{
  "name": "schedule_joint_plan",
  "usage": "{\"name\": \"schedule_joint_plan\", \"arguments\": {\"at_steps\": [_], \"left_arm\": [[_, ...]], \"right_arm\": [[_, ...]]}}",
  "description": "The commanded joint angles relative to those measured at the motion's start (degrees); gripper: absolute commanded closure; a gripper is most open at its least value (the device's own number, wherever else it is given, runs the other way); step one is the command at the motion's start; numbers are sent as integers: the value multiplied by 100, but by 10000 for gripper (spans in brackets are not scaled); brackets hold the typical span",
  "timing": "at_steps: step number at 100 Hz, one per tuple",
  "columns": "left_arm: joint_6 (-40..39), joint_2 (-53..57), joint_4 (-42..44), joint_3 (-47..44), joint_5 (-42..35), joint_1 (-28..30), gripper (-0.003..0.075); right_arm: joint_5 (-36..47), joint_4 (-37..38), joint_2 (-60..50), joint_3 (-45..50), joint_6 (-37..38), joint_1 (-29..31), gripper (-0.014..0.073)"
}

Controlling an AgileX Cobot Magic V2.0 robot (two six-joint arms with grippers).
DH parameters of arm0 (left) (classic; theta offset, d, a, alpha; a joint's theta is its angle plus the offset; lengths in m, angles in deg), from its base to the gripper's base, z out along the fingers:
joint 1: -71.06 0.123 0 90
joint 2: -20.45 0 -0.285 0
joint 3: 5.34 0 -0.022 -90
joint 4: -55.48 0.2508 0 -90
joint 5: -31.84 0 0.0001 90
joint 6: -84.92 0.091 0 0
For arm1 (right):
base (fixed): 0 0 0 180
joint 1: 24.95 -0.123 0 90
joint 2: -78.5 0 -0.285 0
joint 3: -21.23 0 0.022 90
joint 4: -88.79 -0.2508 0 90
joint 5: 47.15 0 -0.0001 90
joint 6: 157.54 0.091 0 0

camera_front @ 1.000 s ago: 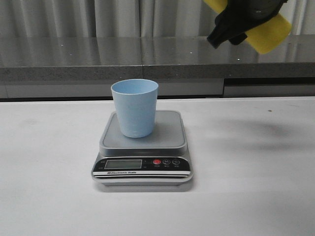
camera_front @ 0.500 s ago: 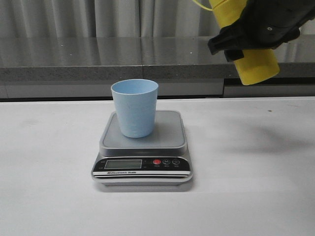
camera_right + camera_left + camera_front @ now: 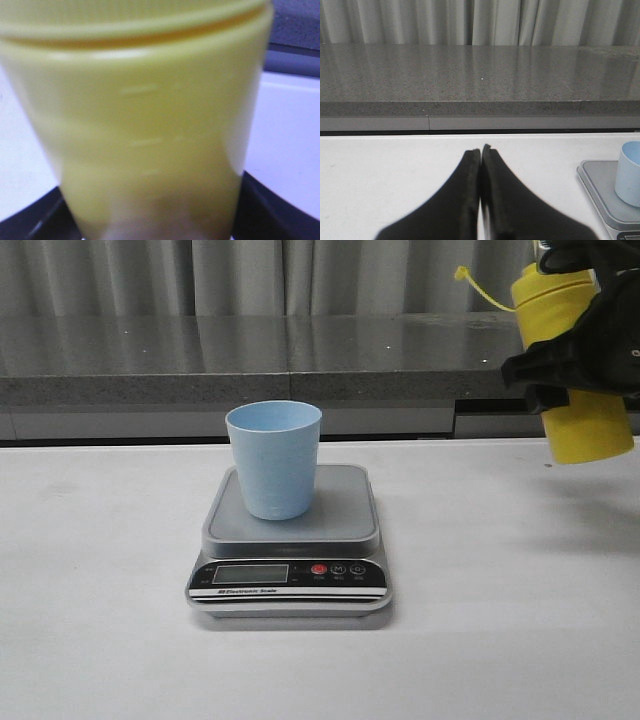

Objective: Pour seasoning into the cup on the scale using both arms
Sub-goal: 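Tilt the yellow bottle upright with the right gripper, moving it away from the cup, then lower the yellow bottle back to its spot on the table with the right gripper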

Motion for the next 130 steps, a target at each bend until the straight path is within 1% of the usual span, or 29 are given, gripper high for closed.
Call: {"name": "schedule_joint_plan", "arguments": {"at_steps": [1, 28, 68, 74, 81, 90, 93, 95, 98, 102, 105, 110, 114, 117, 121, 124, 130], "left_arm": [[-53, -65, -31, 151, -457, 17, 741], [-53, -65, -31, 151, -457, 17, 741], [-53, -65, -31, 151, -457, 17, 741], [-53, -65, -31, 151, -457, 17, 741], [-53, -65, -31, 151, -457, 17, 741], [-53, -65, -31, 151, -457, 17, 741], [-53, -65, -31, 151, -457, 17, 741], [-53, -65, -31, 151, -457, 17, 741], [-53, -65, -31, 151, -457, 17, 741], [-53, -65, -31, 151, -457, 17, 741], [-53, -65, -31, 151, -457, 17, 741], [-53, -65, -31, 151, -457, 17, 741], [-53, -65, -31, 151, -457, 17, 741], [-53, -65, -31, 151, -457, 17, 741], [-53, -65, -31, 151, -457, 17, 741], [-53, -65, -31, 151, -457, 17, 741], [-53, -65, -31, 151, -457, 17, 741]], "right_arm": [[-134, 207, -248, -112, 53, 60, 487], [-123, 207, -248, -112, 53, 60, 487], [279, 201, -323, -135, 41, 80, 487], [355, -43, -375, -179, -70, 143, 487], [364, -733, -403, -263, -832, 246, 487], [558, -1712, -410, -364, -2429, 324, 487], [684, -2002, -410, -378, -3014, 331, 487], [825, -2237, -410, -381, -3237, 355, 487], [1114, -2601, -410, -381, -3787, 393, 487], [1408, -3221, -410, -354, -4331, 428, 487], [1637, -3652, -410, -327, -4900, 452, 487], [1884, -4474, -410, -272, -5681, 458, 487], [2026, -4990, -410, -213, -6283, 461, 487], [2188, -5442, -410, -162, -6617, 484, 487], [2380, -5852, -410, -62, -7031, 497, 487], [2601, -6242, -410, 20, -7251, 522, 487], [3024, -6760, -397, 254, -7563, 562, 487]]}}
